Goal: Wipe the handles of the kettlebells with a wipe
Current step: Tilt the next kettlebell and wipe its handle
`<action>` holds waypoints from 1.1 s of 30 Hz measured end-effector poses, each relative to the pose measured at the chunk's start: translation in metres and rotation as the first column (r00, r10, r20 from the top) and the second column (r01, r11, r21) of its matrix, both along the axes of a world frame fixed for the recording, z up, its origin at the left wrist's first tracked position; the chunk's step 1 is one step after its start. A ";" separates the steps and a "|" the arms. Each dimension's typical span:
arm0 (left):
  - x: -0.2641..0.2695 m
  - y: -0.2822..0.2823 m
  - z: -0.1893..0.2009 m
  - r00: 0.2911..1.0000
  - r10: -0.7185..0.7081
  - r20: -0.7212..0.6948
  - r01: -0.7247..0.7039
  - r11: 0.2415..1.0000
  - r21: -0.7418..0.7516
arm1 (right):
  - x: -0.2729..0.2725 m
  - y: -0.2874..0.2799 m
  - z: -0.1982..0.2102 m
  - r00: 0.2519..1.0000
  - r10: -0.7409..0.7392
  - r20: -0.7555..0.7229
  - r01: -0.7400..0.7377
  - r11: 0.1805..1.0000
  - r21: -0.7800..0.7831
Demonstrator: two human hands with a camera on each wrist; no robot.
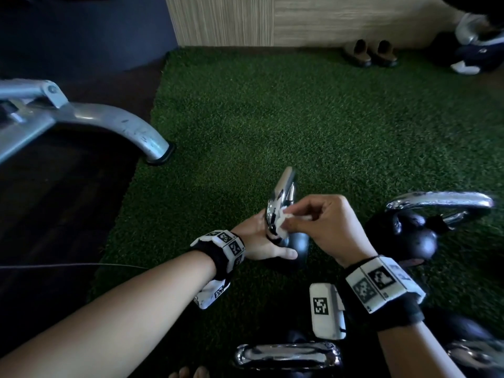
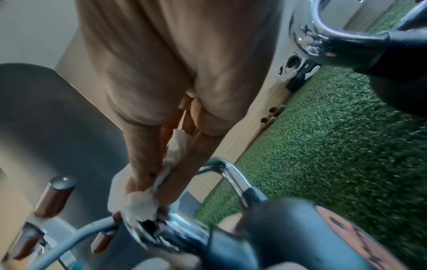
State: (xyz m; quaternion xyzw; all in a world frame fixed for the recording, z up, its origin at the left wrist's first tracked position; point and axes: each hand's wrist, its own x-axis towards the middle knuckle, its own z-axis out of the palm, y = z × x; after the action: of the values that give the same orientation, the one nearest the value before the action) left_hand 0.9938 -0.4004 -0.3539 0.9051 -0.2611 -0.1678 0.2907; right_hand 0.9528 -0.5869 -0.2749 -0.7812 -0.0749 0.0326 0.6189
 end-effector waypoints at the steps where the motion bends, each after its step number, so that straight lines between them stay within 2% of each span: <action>1: 0.000 -0.001 0.004 0.999 -0.033 0.024 0.033 0.999 -0.001 | -0.003 0.001 -0.003 1.000 0.018 -0.015 -0.018 1.000 -0.010; 3: -0.001 -0.002 0.010 0.995 -0.078 0.055 0.078 0.997 -0.011 | -0.004 0.001 -0.007 0.999 0.025 -0.022 -0.025 1.000 -0.005; 7: -0.001 -0.001 0.012 0.995 -0.097 0.026 0.099 0.994 -0.048 | 0.001 -0.001 -0.012 0.999 0.037 -0.030 -0.036 0.999 0.011; 11: -0.001 0.008 0.008 0.987 -0.143 -0.066 0.140 0.989 -0.053 | 0.001 0.003 -0.024 0.997 0.076 -0.017 -0.078 0.975 -0.206; 13: -0.002 0.012 0.005 0.980 -0.178 -0.092 0.170 0.981 -0.090 | 0.001 0.002 -0.028 0.993 0.111 -0.033 -0.115 0.970 -0.214; 16: -0.004 0.011 0.006 0.969 -0.242 0.056 0.248 0.960 -0.130 | 0.006 -0.003 -0.031 0.992 0.101 -0.077 -0.109 0.987 -0.114; 18: -0.004 0.007 0.012 0.953 -0.281 0.110 0.293 0.950 -0.109 | 0.008 -0.003 -0.033 0.988 0.121 -0.099 -0.133 0.984 -0.122; 23: -0.003 0.017 -0.005 0.973 -0.208 0.098 0.203 0.977 0.065 | 0.008 0.009 -0.039 0.971 0.207 -0.123 -0.236 0.916 -0.325; 24: -0.007 0.019 -0.004 0.985 -0.155 0.070 0.153 0.987 0.038 | 0.007 0.010 -0.037 0.967 0.219 -0.131 -0.251 0.909 -0.332; 27: -0.011 0.019 -0.001 0.981 -0.190 0.049 0.190 0.982 0.011 | 0.002 0.010 -0.031 0.949 0.279 -0.147 -0.307 0.924 -0.229; 29: -0.008 0.016 0.002 0.975 -0.216 0.046 0.214 0.976 0.049 | 0.000 0.010 -0.029 0.939 0.310 -0.147 -0.330 0.934 -0.137; 31: -0.008 0.015 0.001 0.980 -0.194 0.046 0.192 0.980 0.051 | 0.002 0.009 -0.030 0.937 0.319 -0.143 -0.337 0.932 -0.134; 33: -0.006 0.018 -0.005 0.982 -0.188 -0.021 0.188 0.982 0.008 | 0.003 0.010 -0.034 0.943 0.299 -0.149 -0.323 0.929 -0.182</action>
State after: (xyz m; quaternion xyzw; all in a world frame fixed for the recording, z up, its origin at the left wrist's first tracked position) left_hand 0.9880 -0.3826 -0.3592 0.8760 -0.3417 -0.2050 0.2716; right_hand 0.9563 -0.5773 -0.3092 -0.8154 -0.1572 0.1840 0.5259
